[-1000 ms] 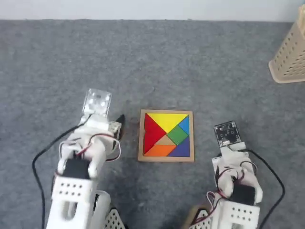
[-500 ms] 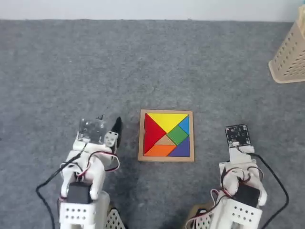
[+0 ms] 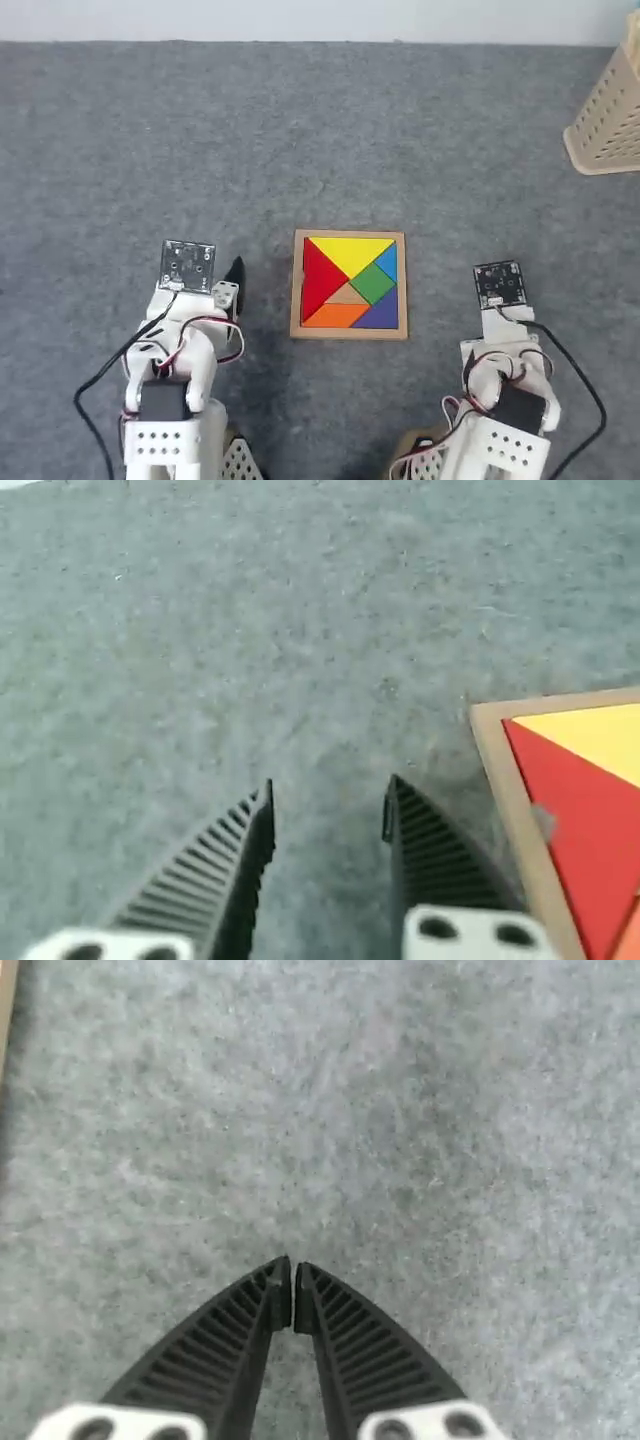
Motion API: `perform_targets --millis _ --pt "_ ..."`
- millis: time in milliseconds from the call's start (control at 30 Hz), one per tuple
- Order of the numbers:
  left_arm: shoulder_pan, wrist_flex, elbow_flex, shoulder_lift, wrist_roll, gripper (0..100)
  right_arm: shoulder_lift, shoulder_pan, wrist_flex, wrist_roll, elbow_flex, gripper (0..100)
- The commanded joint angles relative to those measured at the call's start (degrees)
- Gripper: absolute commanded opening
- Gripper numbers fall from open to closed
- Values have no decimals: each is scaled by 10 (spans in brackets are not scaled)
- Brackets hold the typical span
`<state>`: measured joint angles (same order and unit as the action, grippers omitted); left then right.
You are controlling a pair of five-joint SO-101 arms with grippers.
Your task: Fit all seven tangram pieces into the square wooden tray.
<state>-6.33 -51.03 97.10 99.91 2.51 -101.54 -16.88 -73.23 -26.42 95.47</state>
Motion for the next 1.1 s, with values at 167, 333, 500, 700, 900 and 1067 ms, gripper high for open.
perform_targets --millis 167,333,500,700,900,1067 --pt "-2 -3 -3 -7 4 172 7 -7 -6 -8 11 9" --pt "-3 -3 -3 -7 4 172 7 -7 -6 -8 11 9" --pt "-5 -4 -3 -7 4 171 7 -7 -6 -8 11 9" --pt "-3 -36 -3 -4 4 173 7 -7 -6 -8 11 9" --pt "-5 -35 -3 -4 4 173 7 -7 -6 -8 11 9" --pt "-5 -37 -3 -4 4 173 7 -7 -6 -8 11 9"
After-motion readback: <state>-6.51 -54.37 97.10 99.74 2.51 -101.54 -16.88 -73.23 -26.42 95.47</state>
